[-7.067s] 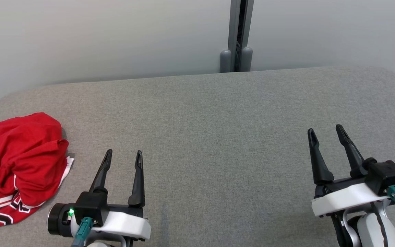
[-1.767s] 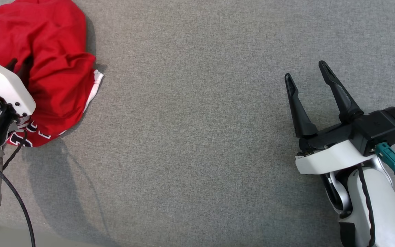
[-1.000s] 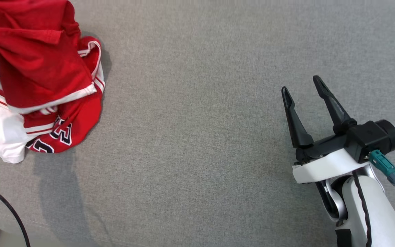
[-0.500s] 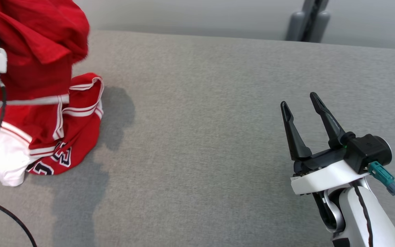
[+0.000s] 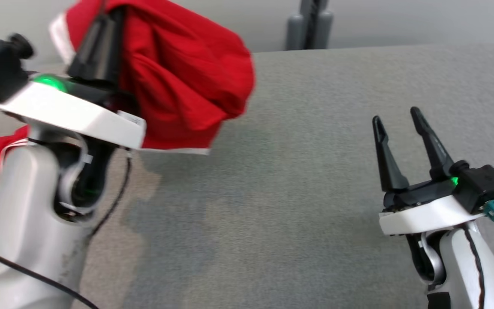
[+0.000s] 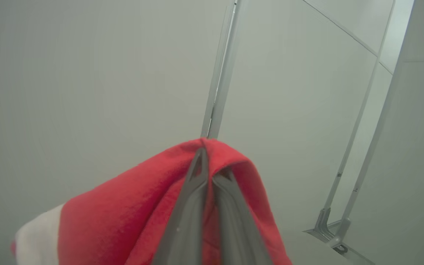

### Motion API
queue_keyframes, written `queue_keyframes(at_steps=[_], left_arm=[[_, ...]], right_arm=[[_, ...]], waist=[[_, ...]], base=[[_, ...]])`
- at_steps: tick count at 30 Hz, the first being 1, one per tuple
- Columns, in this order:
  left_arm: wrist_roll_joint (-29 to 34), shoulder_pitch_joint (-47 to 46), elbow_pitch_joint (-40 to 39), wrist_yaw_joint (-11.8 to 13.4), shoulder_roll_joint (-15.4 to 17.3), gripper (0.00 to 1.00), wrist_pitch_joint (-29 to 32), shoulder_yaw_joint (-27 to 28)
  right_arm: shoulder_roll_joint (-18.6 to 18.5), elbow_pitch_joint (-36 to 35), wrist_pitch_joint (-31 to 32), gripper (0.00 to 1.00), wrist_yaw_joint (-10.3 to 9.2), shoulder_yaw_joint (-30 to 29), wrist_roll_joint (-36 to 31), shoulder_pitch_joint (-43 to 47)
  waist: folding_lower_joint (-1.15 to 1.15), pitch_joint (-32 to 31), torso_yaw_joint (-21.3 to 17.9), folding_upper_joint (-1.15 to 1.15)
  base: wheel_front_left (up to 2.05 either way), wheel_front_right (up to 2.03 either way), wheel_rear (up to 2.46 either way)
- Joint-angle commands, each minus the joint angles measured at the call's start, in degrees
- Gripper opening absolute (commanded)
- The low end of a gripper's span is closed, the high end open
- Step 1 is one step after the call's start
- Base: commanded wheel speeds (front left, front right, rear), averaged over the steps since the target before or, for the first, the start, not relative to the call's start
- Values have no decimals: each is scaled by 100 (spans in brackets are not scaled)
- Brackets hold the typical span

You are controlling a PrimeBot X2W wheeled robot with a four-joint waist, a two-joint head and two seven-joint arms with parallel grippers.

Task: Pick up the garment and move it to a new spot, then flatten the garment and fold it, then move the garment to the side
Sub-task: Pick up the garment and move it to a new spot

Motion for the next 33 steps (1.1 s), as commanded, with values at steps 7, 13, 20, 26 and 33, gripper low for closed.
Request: queue_keyframes(at_steps=[7, 13, 20, 26, 33], left_arm=[[379, 88, 159, 215, -390, 0, -76, -548], [704, 32, 745, 363, -649, 0, -388, -842], [1246, -208, 2072, 490, -512, 0, -754, -1040], [1358, -303, 2874, 440, -506, 100, -879, -1148], [1288, -411, 3145, 382, -572, 100, -1409, -1028]], right_arm=[[-35, -123, -56, 100, -2, -263, 49, -144], [-30, -287, -55, 100, -2, -330, 133, -186], [-31, -394, -56, 100, -2, -203, 258, -223], [-32, -381, -57, 100, -2, -184, 261, -160], [-33, -315, -56, 100, -2, -186, 153, -117]], waist=[[0, 558, -868, 0], [0, 858, -1310, 0], [0, 1023, -1649, 0], [0, 1002, -1652, 0], [0, 778, -1311, 0]], base=[[0, 0, 0], [0, 0, 0], [0, 0, 0], [0, 0, 0], [0, 0, 0]])
